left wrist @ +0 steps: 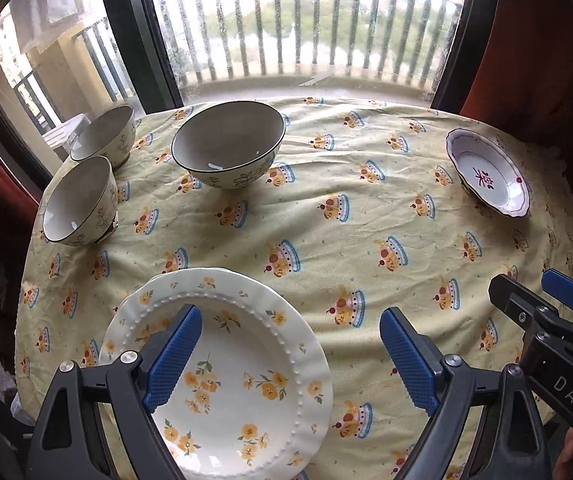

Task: Organize plates and bowls
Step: 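Move both grippers toward the small red-rimmed plate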

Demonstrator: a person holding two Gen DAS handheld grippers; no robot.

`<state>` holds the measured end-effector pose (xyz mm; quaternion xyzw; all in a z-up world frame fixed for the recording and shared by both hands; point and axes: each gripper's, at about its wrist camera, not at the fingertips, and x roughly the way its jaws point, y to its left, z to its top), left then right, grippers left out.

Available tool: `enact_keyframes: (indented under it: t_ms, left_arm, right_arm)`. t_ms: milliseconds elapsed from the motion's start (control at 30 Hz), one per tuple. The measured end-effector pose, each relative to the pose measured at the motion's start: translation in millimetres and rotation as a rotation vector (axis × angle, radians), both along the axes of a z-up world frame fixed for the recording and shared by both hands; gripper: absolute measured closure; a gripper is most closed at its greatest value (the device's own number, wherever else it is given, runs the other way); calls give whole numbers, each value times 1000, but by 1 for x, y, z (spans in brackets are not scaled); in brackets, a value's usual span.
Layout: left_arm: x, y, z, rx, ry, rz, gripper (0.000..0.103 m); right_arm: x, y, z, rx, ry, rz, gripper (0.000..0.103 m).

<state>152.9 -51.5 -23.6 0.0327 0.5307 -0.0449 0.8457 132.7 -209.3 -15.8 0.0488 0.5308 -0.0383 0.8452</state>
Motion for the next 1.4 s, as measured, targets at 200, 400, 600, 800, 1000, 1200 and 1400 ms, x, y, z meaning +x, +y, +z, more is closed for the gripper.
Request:
enact_keyframes:
  t_ms: [200,400,600,800,1000,1200,1400]
  left_arm:
    - [11,-44,5,6,-20,11,11]
    - [28,-81,11,-4,-41,44,11]
    - [43,-114,16,-1,-63,46,11]
    - [65,-149,15,-13,-93,28,11]
    - [96,-183,3,-9,-109,8,12]
    - [126,-206,-20,-13,-97,-7,14]
    - [150,-225,-51,-6,-71,-21,20]
  right_arm:
    - [12,-49,4,15,-12,-8,29]
    - [29,-90,9,37,-17,8,29]
    - [48,-125,13,42,-65,43,29]
    - [74,-162,8,44,-62,0,29]
    - [102,-197,-5,65,-65,-40,29]
    - [128,-224,-27,55,-71,-84,29]
    - [150,-238,-60,50,-64,-110,29]
